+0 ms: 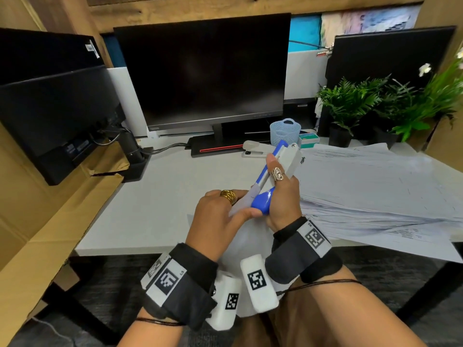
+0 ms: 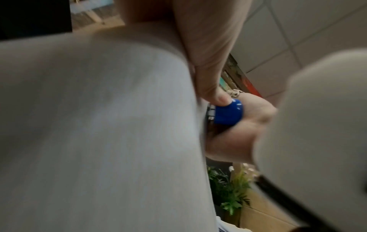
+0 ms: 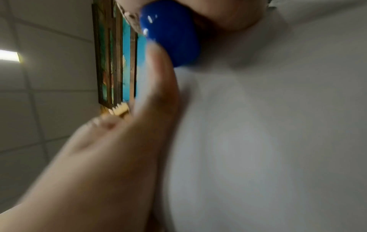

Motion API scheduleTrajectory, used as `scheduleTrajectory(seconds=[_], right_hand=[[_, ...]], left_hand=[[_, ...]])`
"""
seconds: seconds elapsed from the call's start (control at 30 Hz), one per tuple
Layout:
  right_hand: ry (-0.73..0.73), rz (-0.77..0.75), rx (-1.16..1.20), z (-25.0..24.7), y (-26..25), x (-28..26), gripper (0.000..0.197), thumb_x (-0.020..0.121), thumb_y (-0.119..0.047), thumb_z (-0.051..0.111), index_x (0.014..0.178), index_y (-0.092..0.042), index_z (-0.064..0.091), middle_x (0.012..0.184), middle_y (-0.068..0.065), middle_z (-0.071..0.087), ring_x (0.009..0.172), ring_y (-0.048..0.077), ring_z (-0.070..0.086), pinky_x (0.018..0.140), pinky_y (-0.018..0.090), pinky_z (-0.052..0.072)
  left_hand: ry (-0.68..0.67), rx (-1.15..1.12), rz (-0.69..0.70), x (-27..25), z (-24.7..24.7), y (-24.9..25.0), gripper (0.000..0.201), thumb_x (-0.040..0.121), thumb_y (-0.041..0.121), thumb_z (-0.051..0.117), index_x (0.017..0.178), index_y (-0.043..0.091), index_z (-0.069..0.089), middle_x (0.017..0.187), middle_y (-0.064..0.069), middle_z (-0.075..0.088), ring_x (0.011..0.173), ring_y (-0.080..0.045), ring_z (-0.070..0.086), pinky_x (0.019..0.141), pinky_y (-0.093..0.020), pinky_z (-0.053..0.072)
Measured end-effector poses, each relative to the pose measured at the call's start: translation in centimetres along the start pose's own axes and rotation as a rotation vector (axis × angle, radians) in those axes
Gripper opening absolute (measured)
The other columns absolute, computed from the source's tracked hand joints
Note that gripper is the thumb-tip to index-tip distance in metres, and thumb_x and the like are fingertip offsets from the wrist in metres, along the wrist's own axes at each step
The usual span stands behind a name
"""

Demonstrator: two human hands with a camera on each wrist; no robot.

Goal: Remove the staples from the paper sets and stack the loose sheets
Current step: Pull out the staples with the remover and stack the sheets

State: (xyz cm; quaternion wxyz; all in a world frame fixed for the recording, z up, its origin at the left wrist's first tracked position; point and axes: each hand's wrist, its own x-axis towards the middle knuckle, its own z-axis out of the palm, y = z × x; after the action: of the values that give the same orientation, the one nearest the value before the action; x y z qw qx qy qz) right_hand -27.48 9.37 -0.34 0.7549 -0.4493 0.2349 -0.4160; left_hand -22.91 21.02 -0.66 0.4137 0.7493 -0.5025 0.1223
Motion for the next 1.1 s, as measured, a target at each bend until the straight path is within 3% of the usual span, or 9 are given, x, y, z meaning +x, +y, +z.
scheduleTrajectory(seconds=[0.1, 0.23, 0.33, 0.47, 0.73, 0.87, 0.97, 1.03, 1.1], right_hand=[[-0.126, 0.096, -0.142, 0.4, -0.2, 2.0, 0.034, 0.078, -0.049, 0.067, 0.095, -0.02, 0.062, 0.086, 0.007, 0.059, 0.092, 0.038, 0.06, 0.094, 0.05, 0.049], [-0.182, 0.345, -0.42, -0.4, 0.8, 6.0, 0.083, 0.05, -0.052, 0.076, 0.119, -0.012, 0.054, 0.108, 0.011, 0.064, 0.091, 0.029, 0.063, 0.083, 0.043, 0.053], [-0.253, 0.4, -0.904, -1.5, 1.4, 7.4, 0.062, 0.067, -0.034, 0.067, 0.116, 0.001, 0.051, 0.099, 0.015, 0.055, 0.084, 0.03, 0.056, 0.073, 0.034, 0.05], [-0.327, 0.199, -1.441, -1.8, 2.5, 8.3, 0.03, 0.085, -0.03, 0.063, 0.09, -0.002, 0.057, 0.096, 0.013, 0.056, 0.087, 0.026, 0.052, 0.06, 0.023, 0.038], [-0.358, 0.089, -1.76, -1.5, 2.6, 8.6, 0.062, 0.086, -0.055, 0.054, 0.121, -0.004, 0.054, 0.13, 0.013, 0.055, 0.116, 0.028, 0.052, 0.088, 0.032, 0.041], [-0.638, -0.031, -1.364, -1.3, -0.9, 5.0, 0.068, 0.077, -0.062, 0.057, 0.133, -0.024, 0.047, 0.138, -0.003, 0.048, 0.127, 0.017, 0.044, 0.101, 0.027, 0.036], [-0.874, -0.088, -0.956, -1.7, -1.6, 2.0, 0.046, 0.076, -0.032, 0.075, 0.118, -0.025, 0.057, 0.117, -0.001, 0.064, 0.107, 0.015, 0.061, 0.094, 0.036, 0.05], [-0.822, -0.222, -0.799, -2.4, -1.0, 0.7, 0.033, 0.08, -0.005, 0.071, 0.105, -0.023, 0.061, 0.101, 0.002, 0.07, 0.093, 0.015, 0.067, 0.085, 0.037, 0.054], [-0.745, -0.422, -0.737, -3.3, -0.6, -0.1, 0.035, 0.08, 0.002, 0.069, 0.097, -0.028, 0.065, 0.091, -0.01, 0.072, 0.085, 0.006, 0.068, 0.08, 0.024, 0.053]], left_hand=[[0.019, 0.011, -0.116, 0.3, -0.8, -1.5, 0.044, 0.074, 0.042, 0.073, 0.103, 0.008, 0.072, 0.093, -0.009, 0.073, 0.079, -0.021, 0.066, 0.068, -0.012, 0.04], [-0.011, 0.015, -0.288, 0.4, -1.8, -3.2, 0.04, 0.08, 0.031, 0.071, 0.113, 0.009, 0.066, 0.106, -0.008, 0.07, 0.099, -0.023, 0.062, 0.088, -0.026, 0.044], [-0.06, 0.026, -0.293, 0.1, -2.2, -3.6, 0.038, 0.081, 0.031, 0.07, 0.113, 0.01, 0.065, 0.105, -0.007, 0.07, 0.1, -0.023, 0.062, 0.09, -0.029, 0.045], [-0.095, 0.052, -0.295, -0.3, -2.3, -4.1, 0.038, 0.084, 0.032, 0.067, 0.114, 0.01, 0.064, 0.105, -0.005, 0.069, 0.1, -0.022, 0.061, 0.087, -0.024, 0.043], [-0.114, 0.01, -0.219, -0.8, -2.7, -4.9, 0.027, 0.083, 0.017, 0.068, 0.109, 0.011, 0.065, 0.097, 0.0, 0.069, 0.09, -0.018, 0.064, 0.078, -0.02, 0.046], [-0.055, -0.062, -0.216, -0.8, -3.4, -5.0, 0.029, 0.083, 0.023, 0.068, 0.111, 0.015, 0.064, 0.098, 0.004, 0.067, 0.089, -0.012, 0.06, 0.079, -0.018, 0.046], [0.0, -0.235, -0.213, -0.4, -3.7, -4.6, 0.021, 0.082, 0.025, 0.068, 0.102, 0.028, 0.062, 0.095, 0.013, 0.065, 0.088, 0.001, 0.059, 0.076, -0.006, 0.042], [0.04, -0.337, -0.207, -0.1, -3.6, -3.9, 0.02, 0.081, 0.019, 0.071, 0.093, 0.031, 0.061, 0.091, 0.016, 0.065, 0.087, 0.007, 0.058, 0.073, -0.004, 0.042], [0.085, -0.42, -0.169, 0.0, -3.4, -3.4, 0.019, 0.078, 0.007, 0.073, 0.088, 0.022, 0.066, 0.087, 0.012, 0.067, 0.084, 0.005, 0.061, 0.073, -0.005, 0.043]])
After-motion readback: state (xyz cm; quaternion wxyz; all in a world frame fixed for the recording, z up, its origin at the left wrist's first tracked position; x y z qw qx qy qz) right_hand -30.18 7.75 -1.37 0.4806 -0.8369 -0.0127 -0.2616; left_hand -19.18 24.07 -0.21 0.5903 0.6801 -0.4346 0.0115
